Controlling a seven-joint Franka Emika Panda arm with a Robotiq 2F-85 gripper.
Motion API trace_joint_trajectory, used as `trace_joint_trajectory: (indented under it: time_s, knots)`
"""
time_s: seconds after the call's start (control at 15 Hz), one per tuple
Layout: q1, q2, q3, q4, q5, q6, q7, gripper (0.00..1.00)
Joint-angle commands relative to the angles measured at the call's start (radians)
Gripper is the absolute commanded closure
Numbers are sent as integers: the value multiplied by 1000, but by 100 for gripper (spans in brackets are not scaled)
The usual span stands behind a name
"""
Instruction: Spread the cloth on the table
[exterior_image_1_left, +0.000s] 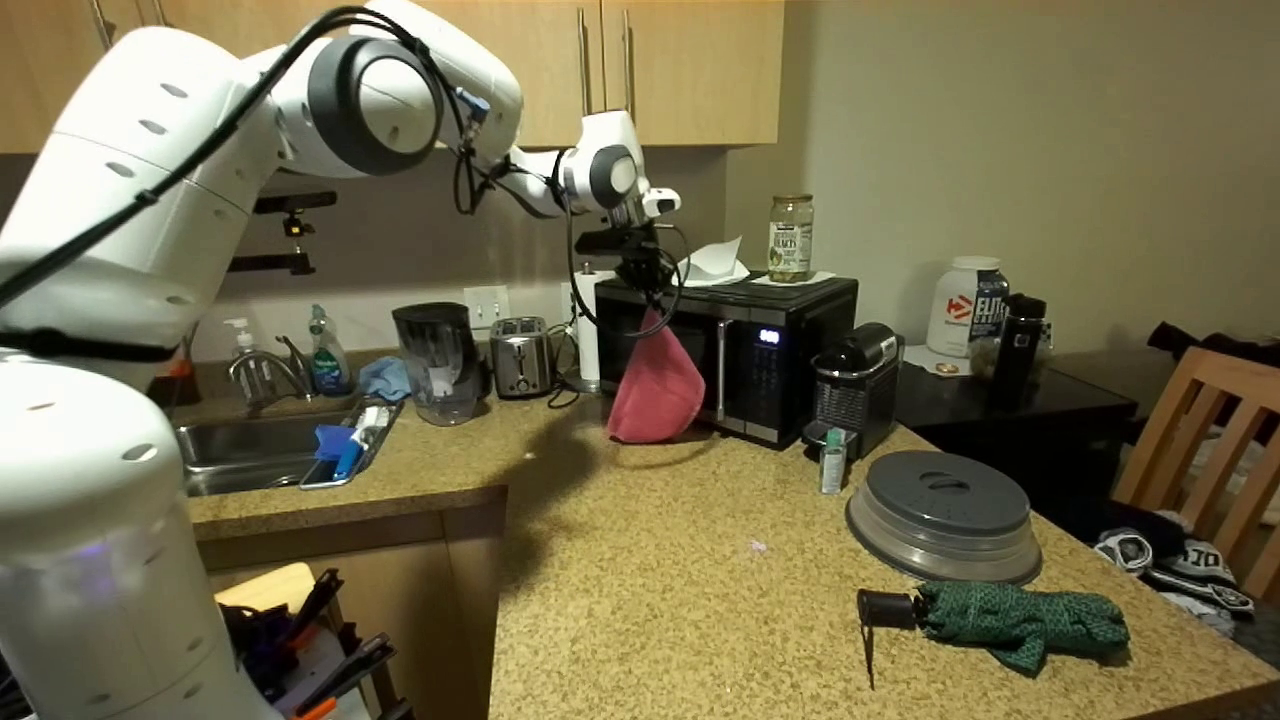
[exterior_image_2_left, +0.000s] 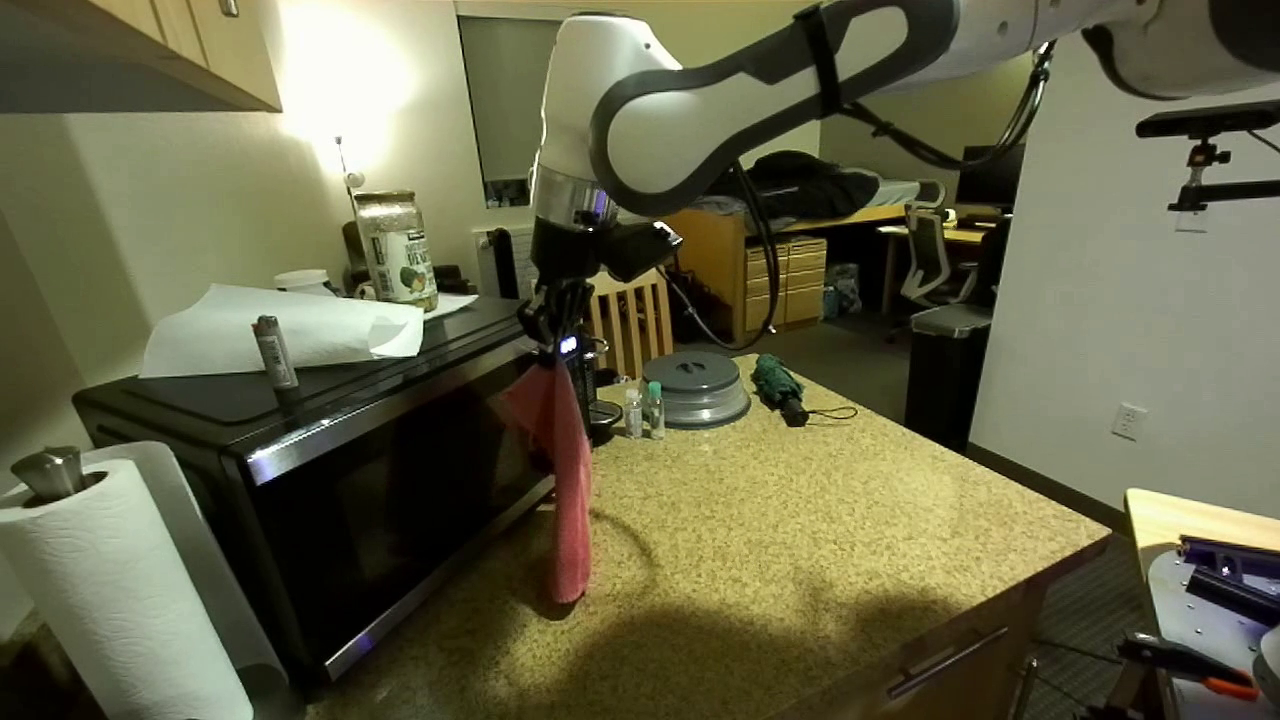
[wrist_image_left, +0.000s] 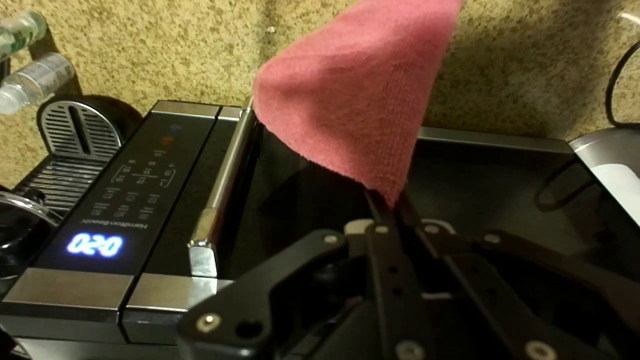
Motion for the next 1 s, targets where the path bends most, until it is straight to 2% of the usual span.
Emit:
trace_joint_trajectory:
  time_s: [0.0, 0.27, 0.67, 0.93]
  knots:
    - [39, -179, -30, -234, -56, 71, 90, 94]
    - [29, -307, -28, -413, -90, 136, 132, 95]
    - [-2, -492, -11, -697, -79, 133, 187, 95]
    - [-22, -590, 4, -832, -72, 124, 233, 95]
